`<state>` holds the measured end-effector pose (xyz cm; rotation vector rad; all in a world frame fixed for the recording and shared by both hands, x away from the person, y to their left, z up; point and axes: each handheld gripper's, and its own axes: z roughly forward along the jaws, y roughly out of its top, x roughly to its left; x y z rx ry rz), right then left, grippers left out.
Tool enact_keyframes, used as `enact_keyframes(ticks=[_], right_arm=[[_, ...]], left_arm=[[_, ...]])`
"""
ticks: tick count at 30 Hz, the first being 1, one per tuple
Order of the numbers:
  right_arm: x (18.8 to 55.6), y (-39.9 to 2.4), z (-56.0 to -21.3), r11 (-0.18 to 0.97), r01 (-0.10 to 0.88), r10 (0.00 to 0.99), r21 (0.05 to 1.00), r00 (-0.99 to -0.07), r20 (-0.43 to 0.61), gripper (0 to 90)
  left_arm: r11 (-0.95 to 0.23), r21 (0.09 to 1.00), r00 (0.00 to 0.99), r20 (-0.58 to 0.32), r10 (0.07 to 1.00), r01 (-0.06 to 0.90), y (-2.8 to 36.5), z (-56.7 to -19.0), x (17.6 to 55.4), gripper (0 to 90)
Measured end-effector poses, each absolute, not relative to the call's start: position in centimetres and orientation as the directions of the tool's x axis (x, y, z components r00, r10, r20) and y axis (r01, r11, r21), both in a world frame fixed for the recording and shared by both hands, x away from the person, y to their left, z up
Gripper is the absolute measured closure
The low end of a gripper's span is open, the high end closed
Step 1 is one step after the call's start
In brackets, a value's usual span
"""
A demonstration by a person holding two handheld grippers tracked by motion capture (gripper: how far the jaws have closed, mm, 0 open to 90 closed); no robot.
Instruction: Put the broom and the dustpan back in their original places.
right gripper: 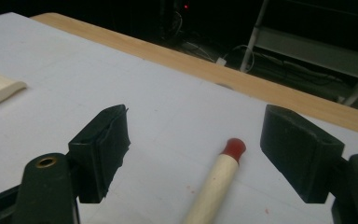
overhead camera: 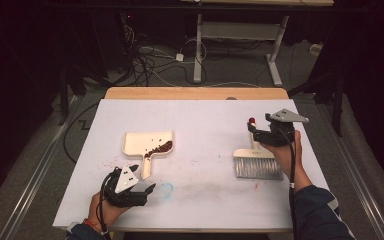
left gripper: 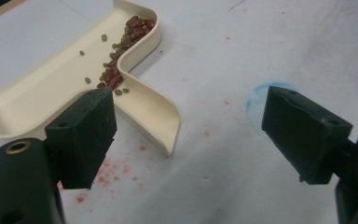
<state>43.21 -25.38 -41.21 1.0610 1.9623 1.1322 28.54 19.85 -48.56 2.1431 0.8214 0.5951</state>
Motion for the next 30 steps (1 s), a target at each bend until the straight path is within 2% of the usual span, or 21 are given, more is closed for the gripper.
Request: enact_keyframes(ticks=[10,30], right_arm=[[41.3,-24.9,-39.6,0.323,0.239,0.841,0.916,-0.516,-0.162,23.2],[38.6,-25.0,-37.9,0.327,0.141,0.813,0.934,-0.546,-0.202,20.7]], left_arm=[[-0.528,0.766,0.688,0.158,0.708,0.368,19.5,-48.7,28.7,17.5],[-0.545,0.759,0.701,0.169,0.692,0.356,19.3,-48.7,28.6,17.6]])
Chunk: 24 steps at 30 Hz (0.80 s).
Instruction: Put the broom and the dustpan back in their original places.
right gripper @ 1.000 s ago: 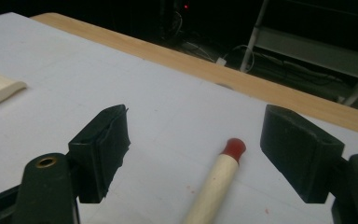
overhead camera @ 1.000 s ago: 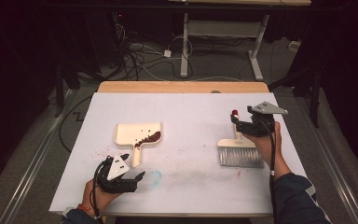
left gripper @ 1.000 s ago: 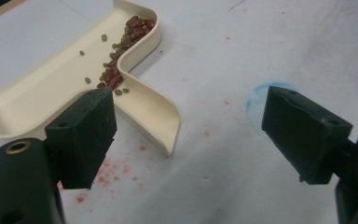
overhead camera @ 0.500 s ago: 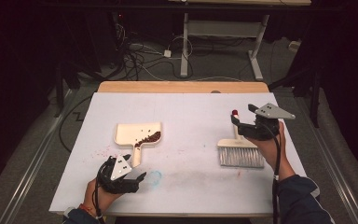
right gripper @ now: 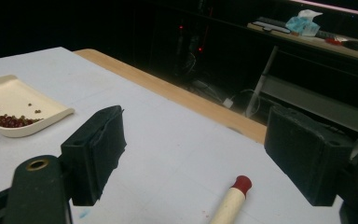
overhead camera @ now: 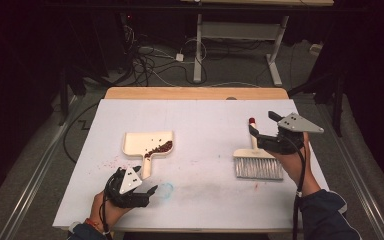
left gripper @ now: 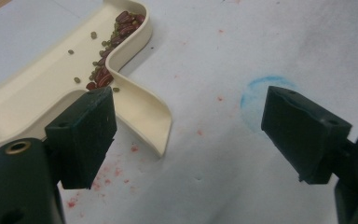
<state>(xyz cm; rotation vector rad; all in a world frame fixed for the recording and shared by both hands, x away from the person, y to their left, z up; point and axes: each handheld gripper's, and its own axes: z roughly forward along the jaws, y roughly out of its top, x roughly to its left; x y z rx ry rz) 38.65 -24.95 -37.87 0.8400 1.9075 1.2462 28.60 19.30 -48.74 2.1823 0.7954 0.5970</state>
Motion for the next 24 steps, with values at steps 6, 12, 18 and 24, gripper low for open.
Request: enact_keyframes(ticks=[6,12,18,24], right_arm=[[37.8,-24.6,-37.8,0.35,0.125,0.794,0.928,-0.566,-0.223,20.7],[37.0,-24.5,-37.6,0.364,0.112,0.785,0.925,-0.571,-0.24,20.1],[36.4,-24.6,-37.5,0.381,0.103,0.772,0.919,-0.582,-0.255,20.0],[35.7,-24.8,-37.7,0.406,0.098,0.761,0.908,-0.587,-0.277,19.7]], left_arm=[[-0.55,0.756,0.703,0.172,0.69,0.354,19.3,-48.7,28.6,17.8],[-0.554,0.755,0.704,0.176,0.688,0.352,19.2,-48.7,28.5,17.7],[-0.559,0.751,0.702,0.184,0.688,0.351,19.1,-48.8,28.5,17.9],[-0.563,0.751,0.705,0.187,0.684,0.346,19.0,-48.8,28.5,18.0]])
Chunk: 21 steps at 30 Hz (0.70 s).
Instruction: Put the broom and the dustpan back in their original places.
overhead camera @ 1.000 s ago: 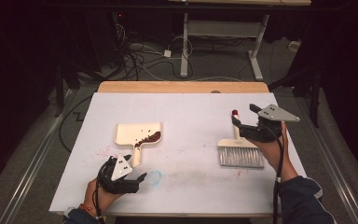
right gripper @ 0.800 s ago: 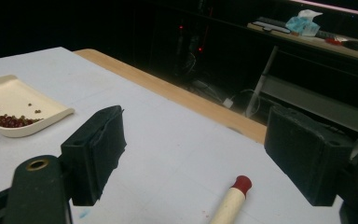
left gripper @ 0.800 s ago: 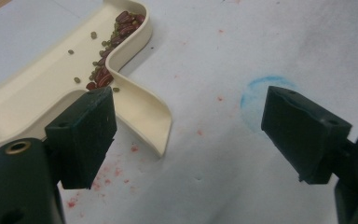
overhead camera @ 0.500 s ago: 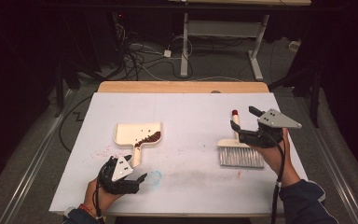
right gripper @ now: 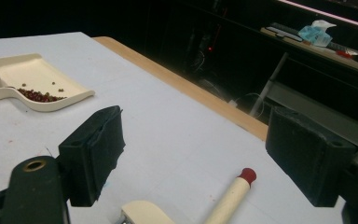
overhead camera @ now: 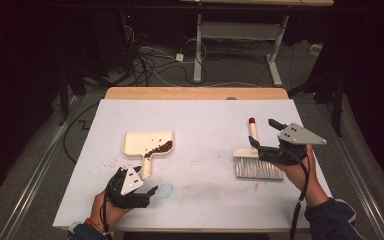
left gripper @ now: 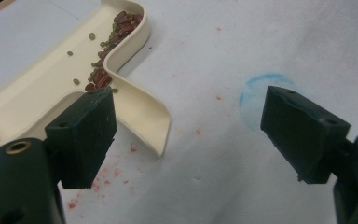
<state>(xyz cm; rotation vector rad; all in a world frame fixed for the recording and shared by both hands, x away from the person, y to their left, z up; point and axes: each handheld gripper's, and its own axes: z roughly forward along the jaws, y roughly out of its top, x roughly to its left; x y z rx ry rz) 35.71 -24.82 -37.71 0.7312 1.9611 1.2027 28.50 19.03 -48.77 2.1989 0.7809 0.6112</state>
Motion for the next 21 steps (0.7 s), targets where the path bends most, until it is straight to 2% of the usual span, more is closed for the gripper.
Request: enact_keyframes(ticks=[21], right_arm=[[33.9,-26.4,-38.9,0.461,0.11,0.739,0.88,-0.596,-0.313,18.6]], left_arm=[[-0.581,0.745,0.704,0.217,0.676,0.328,18.8,-48.8,28.4,18.6]])
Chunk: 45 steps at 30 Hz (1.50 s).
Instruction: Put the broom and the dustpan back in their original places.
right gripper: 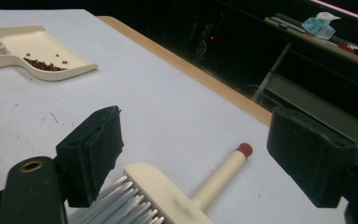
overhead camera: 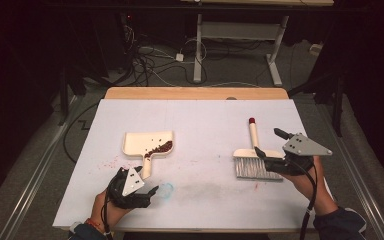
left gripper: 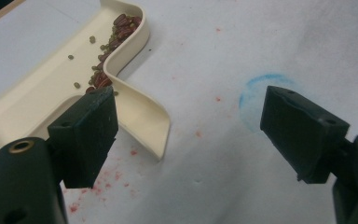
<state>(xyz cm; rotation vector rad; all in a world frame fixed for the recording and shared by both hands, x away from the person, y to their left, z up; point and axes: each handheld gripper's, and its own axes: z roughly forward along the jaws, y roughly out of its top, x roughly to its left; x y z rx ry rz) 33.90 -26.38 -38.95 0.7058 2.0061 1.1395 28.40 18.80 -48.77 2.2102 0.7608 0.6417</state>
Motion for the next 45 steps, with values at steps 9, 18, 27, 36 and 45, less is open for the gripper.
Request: enact_keyframes(ticks=[9,18,27,36,45], right_arm=[[33.3,-26.7,-39.7,0.464,0.106,0.734,0.879,-0.602,-0.314,18.4],[32.6,-27.1,-40.8,0.485,0.082,0.711,0.87,-0.615,-0.339,18.1],[31.9,-27.5,-42.0,0.513,0.075,0.694,0.855,-0.623,-0.361,17.8],[31.1,-28.1,-43.4,0.511,0.1,0.694,0.853,-0.633,-0.342,17.8],[30.0,-28.8,-45.6,0.515,0.137,0.688,0.846,-0.655,-0.313,18.1]], left_arm=[[-0.573,0.752,0.701,0.216,0.68,0.324,18.9,-48.7,28.4,18.6],[-0.574,0.754,0.697,0.223,0.681,0.32,19.0,-48.6,28.4,18.6],[-0.577,0.753,0.699,0.225,0.679,0.317,19.0,-48.6,28.4,18.6],[-0.582,0.75,0.699,0.232,0.677,0.314,19.2,-48.7,28.6,18.6],[-0.577,0.755,0.699,0.228,0.677,0.312,19.4,-48.7,28.8,18.5]])
